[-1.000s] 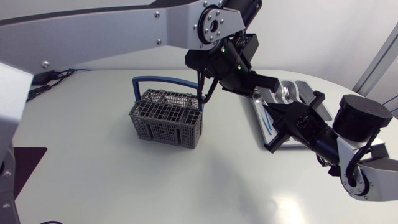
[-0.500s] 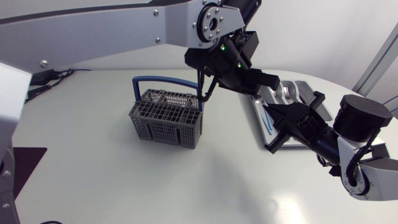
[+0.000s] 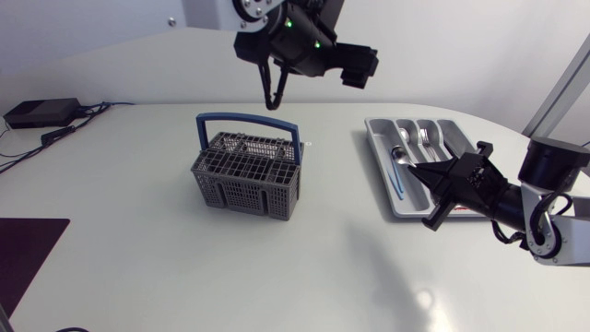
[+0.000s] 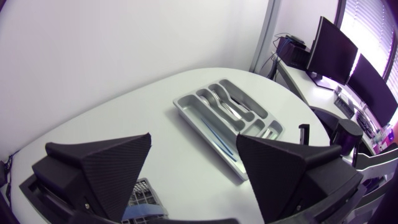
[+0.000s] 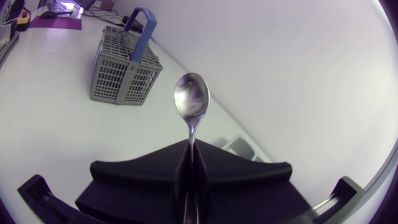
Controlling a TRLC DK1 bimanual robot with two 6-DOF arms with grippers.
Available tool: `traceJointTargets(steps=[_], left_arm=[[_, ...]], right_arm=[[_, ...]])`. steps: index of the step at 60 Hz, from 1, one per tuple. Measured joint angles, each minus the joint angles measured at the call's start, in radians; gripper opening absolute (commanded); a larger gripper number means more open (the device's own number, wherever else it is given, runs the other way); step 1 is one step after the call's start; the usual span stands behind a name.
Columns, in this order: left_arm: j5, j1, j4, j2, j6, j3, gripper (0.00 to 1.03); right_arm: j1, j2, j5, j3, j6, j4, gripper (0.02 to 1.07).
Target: Unload the cutlery basket into the drawer organizer.
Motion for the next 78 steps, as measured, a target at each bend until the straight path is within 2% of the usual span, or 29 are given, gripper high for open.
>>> traceJointTargets(steps=[16, 20, 27, 40, 55, 65, 78], left_arm=[[-0.048, 0.081, 0.068, -0.055, 0.113, -0.124, 0.99], [-0.076, 0.098, 0.144, -0.088, 0.146, -0.205, 0.99], [-0.100, 0.126, 0.196, -0.148, 0.210, -0.306, 0.99], [-0.104, 0.193, 0.269, -0.235, 0.307, -0.432, 0.99], [-0.107, 0.231, 0.339, -0.304, 0.395, -0.565, 0.99], [-0.106, 0.242, 0.362, -0.363, 0.440, -0.637, 0.99], [-0.102, 0.246, 0.386, -0.426, 0.489, -0.698, 0.99]], right_arm=[[-0.182, 0.122, -0.185, 0.236, -0.247, -0.405, 0.08], [-0.217, 0.167, -0.196, 0.294, -0.325, -0.488, 0.08], [-0.268, 0.266, -0.210, 0.397, -0.485, -0.664, 0.08], [-0.323, 0.441, -0.181, 0.533, -0.747, -0.903, 0.08], [-0.373, 0.607, -0.126, 0.771, -0.910, -1.133, 0.08], [-0.403, 0.673, -0.076, 0.864, -0.984, -1.229, 0.08], [-0.415, 0.710, -0.026, 0.882, -1.041, -1.282, 0.09]])
